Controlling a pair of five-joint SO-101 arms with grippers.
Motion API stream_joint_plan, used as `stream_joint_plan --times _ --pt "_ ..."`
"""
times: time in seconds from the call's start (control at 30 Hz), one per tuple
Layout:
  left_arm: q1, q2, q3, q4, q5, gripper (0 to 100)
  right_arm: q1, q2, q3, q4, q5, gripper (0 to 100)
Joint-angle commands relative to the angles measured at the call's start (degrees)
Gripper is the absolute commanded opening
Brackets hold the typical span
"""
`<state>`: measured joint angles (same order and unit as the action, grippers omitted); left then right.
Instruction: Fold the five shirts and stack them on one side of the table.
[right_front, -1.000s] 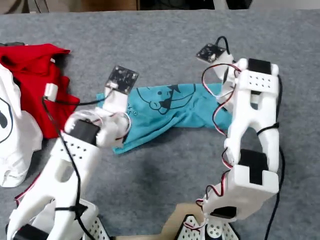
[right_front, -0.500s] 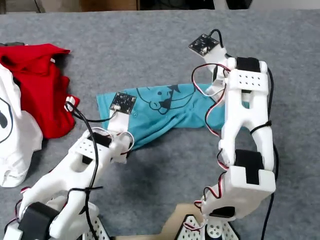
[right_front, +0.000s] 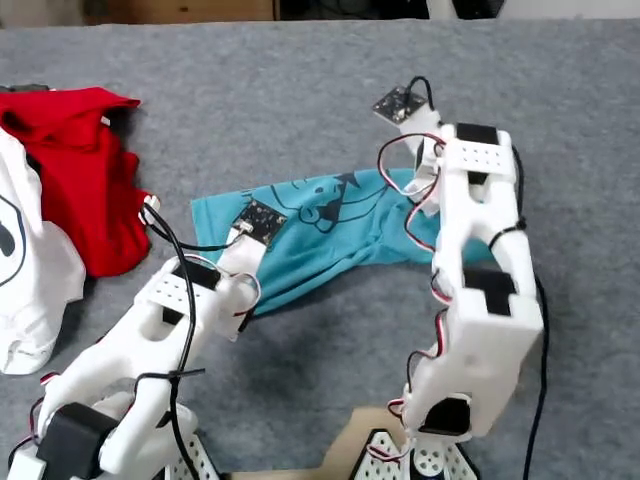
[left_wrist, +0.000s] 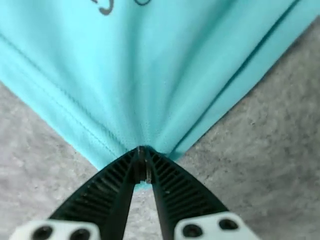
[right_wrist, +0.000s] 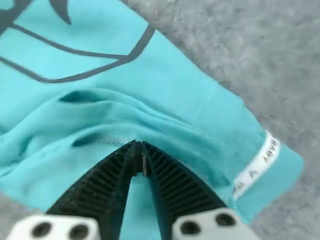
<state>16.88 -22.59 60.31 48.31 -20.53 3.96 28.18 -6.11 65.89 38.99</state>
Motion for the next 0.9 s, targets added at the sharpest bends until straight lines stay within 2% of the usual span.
stream_joint_plan --times 0.0,0.07,0.23,0.4,0.53,0.73,0.87 --pt "-2.4 0.2 -1.1 1.1 -4.1 2 -0.2 7.0 -8.0 -0.5 -0.6 0.5" --pt "-3.3 0.2 -1.0 1.1 -6.2 2 -0.1 10.9 -12.5 0.7 -0.6 0.5" --pt "-3.0 -0.2 -0.2 1.1 -8.6 2 -0.3 12.1 -26.5 12.4 -0.3 0.5" --pt "-2.9 -0.3 -2.5 1.8 -7.8 2 -0.2 9.0 -38.9 25.9 1.0 0.5" --pt "-2.8 -0.3 -10.3 6.7 -3.3 2 -0.7 7.2 -44.4 34.6 2.6 0.5" --pt "-4.1 -0.3 -26.4 11.9 2.8 2 -0.7 5.1 -40.9 36.2 0.7 0.5" --pt "-8.2 2.1 -30.0 5.8 6.2 2 -0.4 2.8 -37.9 35.2 -1.8 0.5"
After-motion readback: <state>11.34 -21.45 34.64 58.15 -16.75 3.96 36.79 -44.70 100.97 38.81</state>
